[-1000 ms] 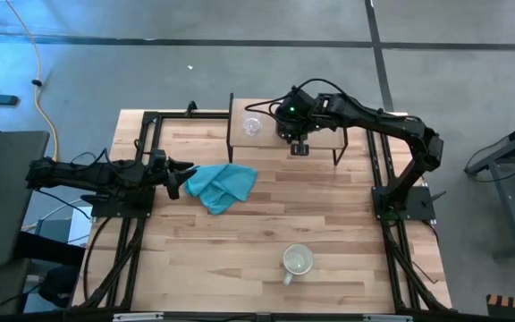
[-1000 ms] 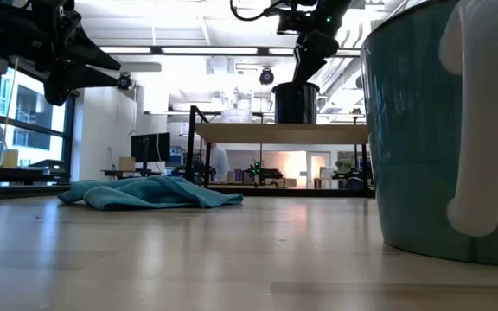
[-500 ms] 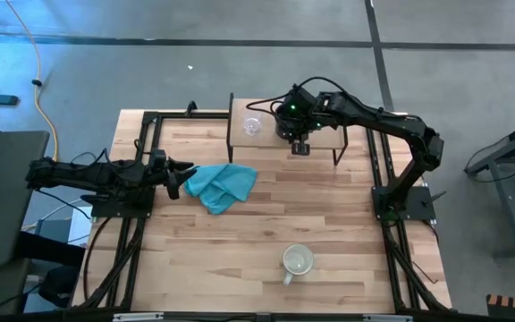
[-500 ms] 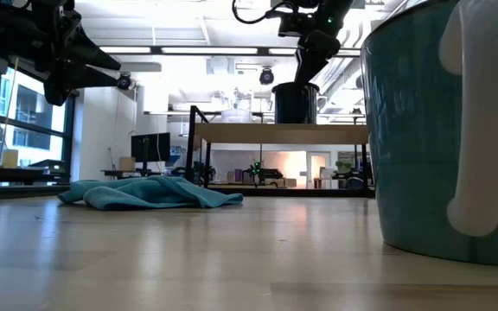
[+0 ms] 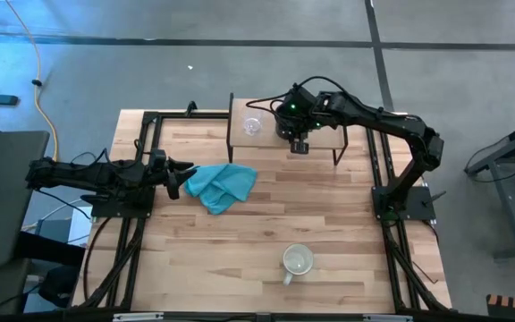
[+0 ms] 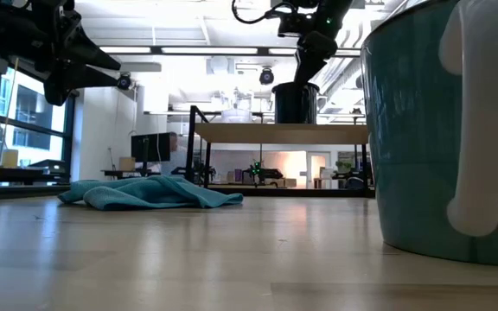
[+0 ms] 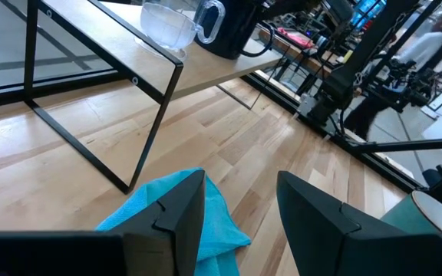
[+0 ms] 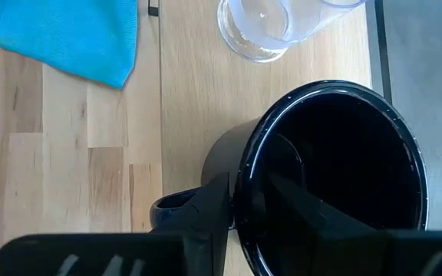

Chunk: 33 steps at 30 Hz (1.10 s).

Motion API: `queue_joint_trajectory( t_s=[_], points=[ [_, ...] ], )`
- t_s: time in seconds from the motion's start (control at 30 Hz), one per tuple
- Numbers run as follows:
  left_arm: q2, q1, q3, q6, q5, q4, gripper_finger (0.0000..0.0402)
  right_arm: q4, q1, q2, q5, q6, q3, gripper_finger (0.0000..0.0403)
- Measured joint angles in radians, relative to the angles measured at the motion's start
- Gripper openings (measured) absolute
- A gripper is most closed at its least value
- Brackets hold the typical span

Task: Stack small to large cups/mugs on shelf
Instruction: Put the dark blue mug on the shelf

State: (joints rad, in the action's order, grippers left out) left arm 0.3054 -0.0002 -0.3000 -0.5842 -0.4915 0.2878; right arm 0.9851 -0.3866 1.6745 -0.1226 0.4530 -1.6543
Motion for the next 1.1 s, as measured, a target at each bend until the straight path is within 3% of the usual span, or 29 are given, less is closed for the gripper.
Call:
queue_joint_trajectory(
  t_s=[1.1],
  points=[
    [0.0, 0.0, 0.0, 0.001, 0.0, 0.004, 0.0152, -0.048, 0.0, 0.0, -0.001, -0.048, 0.0, 0.0076]
  ],
)
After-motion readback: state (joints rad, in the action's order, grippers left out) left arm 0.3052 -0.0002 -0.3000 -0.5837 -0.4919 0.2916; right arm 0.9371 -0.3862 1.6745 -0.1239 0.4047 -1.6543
